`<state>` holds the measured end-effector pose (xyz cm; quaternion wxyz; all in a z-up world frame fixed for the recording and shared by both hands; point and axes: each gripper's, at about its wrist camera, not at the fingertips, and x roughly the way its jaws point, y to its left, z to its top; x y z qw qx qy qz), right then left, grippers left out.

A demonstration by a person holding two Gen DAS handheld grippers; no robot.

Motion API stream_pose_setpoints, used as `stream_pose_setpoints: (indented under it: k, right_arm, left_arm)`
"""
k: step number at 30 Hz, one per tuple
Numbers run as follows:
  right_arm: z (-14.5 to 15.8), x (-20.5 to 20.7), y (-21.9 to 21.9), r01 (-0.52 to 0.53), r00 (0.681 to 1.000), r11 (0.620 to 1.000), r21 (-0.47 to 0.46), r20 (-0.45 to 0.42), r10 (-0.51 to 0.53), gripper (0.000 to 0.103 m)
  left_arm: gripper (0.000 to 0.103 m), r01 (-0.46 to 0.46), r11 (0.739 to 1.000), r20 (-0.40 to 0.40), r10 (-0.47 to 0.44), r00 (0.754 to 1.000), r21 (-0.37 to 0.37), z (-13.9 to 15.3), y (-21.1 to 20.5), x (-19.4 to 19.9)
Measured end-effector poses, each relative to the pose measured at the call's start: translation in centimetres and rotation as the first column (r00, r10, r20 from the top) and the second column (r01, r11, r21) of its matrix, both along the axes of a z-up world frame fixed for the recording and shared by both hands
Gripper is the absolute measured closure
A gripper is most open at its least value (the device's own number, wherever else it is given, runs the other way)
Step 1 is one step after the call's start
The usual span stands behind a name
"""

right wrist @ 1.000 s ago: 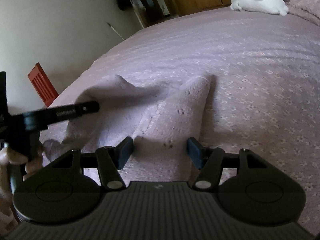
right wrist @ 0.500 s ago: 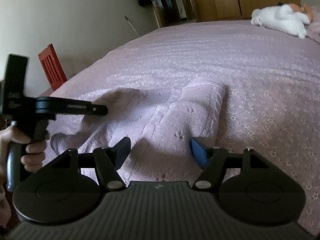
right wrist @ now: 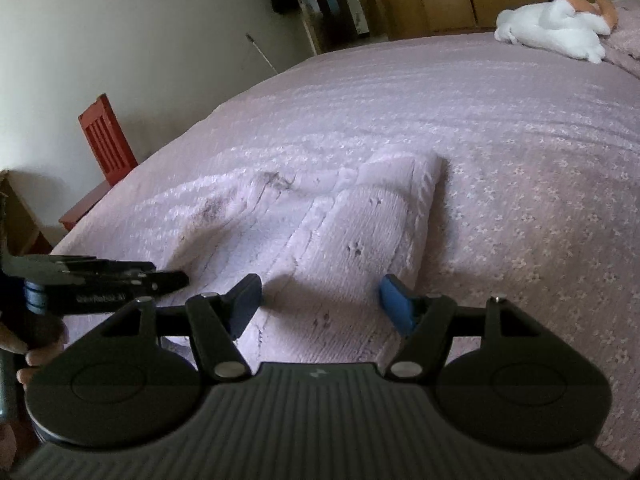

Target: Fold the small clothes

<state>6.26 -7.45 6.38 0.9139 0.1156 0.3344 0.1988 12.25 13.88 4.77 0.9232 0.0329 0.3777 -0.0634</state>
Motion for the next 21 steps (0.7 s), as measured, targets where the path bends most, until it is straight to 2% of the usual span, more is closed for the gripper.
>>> stream_pose_setpoints:
  k: [2,5,7,9,12,15,18,20,21]
  right_arm:
    - [0.0,-0.2,0.2,-0.013,1.0,1.0,-0.004,0.005,0.013,0.03]
    - [0.3,0.0,-0.4,-0.019,1.0,1.0,0.013,0.001,0.019,0.029]
    - [0.5,0.2,-1.5,0.0,1.0,0.998,0.057,-0.005,0.0,0.029]
    - [0.5,0.5,-2.8,0.041,0.999,0.994,0.099,-0.015,-0.039,0.018]
    - [-0.3,1.5,-4.6,0.088,0.995,0.984,0.155,-0.057,-0.08,0.017]
    - [-2.2,2.9,-5.5,0.099,0.987,0.97,0.22,-0.144,-0.068,0.016]
    - [-5.0,4.5,-5.4,0.096,0.969,0.935,0.342,-0.245,-0.01,0.016]
    - [-6.6,5.3,-5.1,0.111,0.96,0.891,0.44,-0.281,0.019,0.015]
    - [-6.9,5.7,-4.9,0.12,0.96,0.881,0.458,-0.279,0.014,0.017]
  left_arm:
    - [0.035,-0.031,1.0,0.004,0.031,1.0,0.0,-0.3,0.9,-0.2]
    - [0.035,-0.059,0.997,-0.027,0.057,0.998,-0.058,0.1,2.0,0.2]
    - [0.035,-0.066,0.992,-0.04,0.062,0.997,-0.105,0.5,2.2,0.5]
    - [0.037,-0.076,0.98,-0.054,0.067,0.996,-0.185,0.8,2.5,0.7]
    - [0.037,-0.087,0.954,-0.096,0.061,0.993,-0.286,0.4,2.8,1.5]
    - [0.037,-0.107,0.934,-0.152,0.058,0.987,-0.341,-0.9,2.4,2.5]
    - [0.034,-0.129,0.891,-0.192,0.048,0.98,-0.434,-2.0,2.5,3.2]
    - [0.036,-0.14,0.844,-0.218,0.028,0.975,-0.518,-2.9,2.9,3.7]
    - [0.043,-0.143,0.812,-0.231,0.011,0.973,-0.566,-3.3,3.1,3.9]
